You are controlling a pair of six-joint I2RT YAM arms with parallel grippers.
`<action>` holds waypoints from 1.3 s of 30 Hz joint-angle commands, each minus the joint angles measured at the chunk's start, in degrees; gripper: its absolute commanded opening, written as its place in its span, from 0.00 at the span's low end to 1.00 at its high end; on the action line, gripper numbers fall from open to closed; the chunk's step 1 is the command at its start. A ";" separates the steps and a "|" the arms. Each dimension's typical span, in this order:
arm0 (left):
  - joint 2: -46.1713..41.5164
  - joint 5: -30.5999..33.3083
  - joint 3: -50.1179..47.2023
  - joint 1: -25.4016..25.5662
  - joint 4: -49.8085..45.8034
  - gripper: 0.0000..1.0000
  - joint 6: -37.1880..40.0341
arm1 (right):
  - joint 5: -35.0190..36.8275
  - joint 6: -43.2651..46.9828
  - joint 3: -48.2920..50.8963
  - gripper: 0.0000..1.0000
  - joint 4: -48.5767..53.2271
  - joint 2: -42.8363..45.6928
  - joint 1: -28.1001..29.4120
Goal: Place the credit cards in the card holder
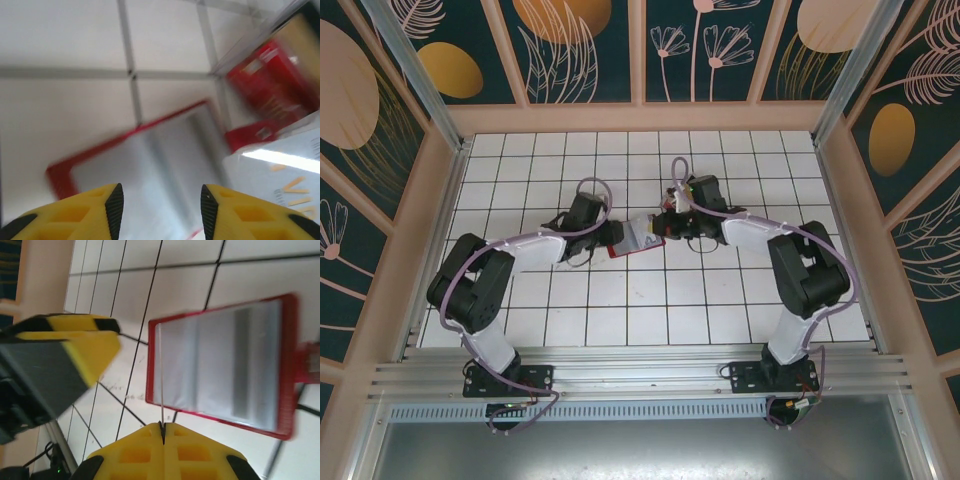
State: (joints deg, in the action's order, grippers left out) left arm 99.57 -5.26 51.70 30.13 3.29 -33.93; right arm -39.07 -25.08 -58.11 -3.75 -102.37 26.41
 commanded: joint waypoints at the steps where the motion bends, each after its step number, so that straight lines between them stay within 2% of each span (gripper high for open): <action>1: -0.68 3.44 -2.43 0.17 -3.33 0.42 -1.72 | 0.61 -0.95 -0.19 0.03 -4.52 -2.61 0.07; 6: 1.09 7.38 -2.32 0.19 -5.99 0.41 -2.71 | 0.51 0.47 -2.76 0.04 -3.63 -6.24 0.04; 11: 3.41 7.72 -0.71 0.18 -6.79 0.39 -1.89 | -0.23 0.56 -4.71 0.04 -3.55 -8.71 0.05; 16: 5.08 7.60 -0.11 0.14 -7.20 0.25 -1.19 | -0.43 0.56 -5.87 0.04 -3.13 -10.81 -0.04; 31: 6.10 5.53 -0.26 0.19 -5.50 0.21 -0.53 | -4.89 -3.32 -9.30 0.04 -4.50 -15.74 0.43; 39: 6.15 4.62 -0.28 0.16 -4.79 0.21 -0.39 | -3.67 -6.01 -10.05 0.04 -6.50 -17.29 1.46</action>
State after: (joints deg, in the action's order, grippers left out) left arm 101.80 1.48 51.46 30.37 -3.22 -35.20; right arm -42.13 -29.30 -67.05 -7.94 -117.95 26.85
